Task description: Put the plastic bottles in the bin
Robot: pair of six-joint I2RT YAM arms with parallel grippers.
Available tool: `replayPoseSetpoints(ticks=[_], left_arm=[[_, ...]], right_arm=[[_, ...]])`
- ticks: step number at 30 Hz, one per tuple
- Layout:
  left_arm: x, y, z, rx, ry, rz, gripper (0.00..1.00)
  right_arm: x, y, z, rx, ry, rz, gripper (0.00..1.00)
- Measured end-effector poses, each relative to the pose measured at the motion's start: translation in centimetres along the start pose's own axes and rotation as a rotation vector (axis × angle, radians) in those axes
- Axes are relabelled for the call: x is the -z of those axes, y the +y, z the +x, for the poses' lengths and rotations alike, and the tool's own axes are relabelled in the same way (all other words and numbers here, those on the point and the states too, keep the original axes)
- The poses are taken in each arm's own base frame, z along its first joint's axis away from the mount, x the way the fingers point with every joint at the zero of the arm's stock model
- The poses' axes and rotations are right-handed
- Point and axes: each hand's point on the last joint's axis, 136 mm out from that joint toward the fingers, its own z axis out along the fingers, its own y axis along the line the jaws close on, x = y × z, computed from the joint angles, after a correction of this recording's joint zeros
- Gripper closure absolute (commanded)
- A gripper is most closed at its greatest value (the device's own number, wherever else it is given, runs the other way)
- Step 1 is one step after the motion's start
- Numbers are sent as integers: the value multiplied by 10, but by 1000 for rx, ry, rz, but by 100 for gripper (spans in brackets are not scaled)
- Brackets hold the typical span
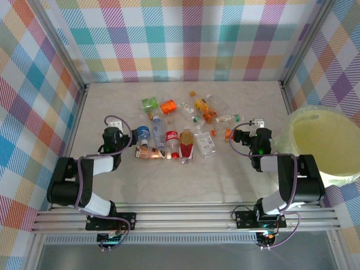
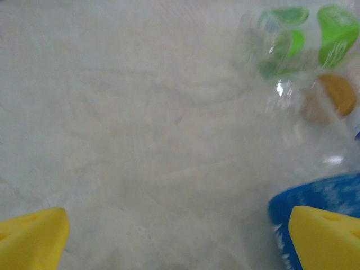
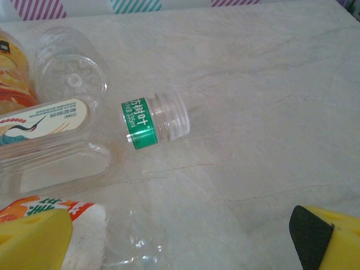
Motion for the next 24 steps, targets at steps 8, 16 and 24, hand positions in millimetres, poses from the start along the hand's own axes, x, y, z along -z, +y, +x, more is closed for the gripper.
replayPoseSetpoints(ticks=[8,16,24], left_arm=[[34,4,-50,80,-87,-22,0],[52,15,-60,222,-64,-80,0],[68,20,-59,403,-56,-98,0]], right_arm=[[0,16,-54,-31,42,-43,0],[8,32,-51,-155,177,-98,0],[-1,45,-51,-279,358,-111,0]])
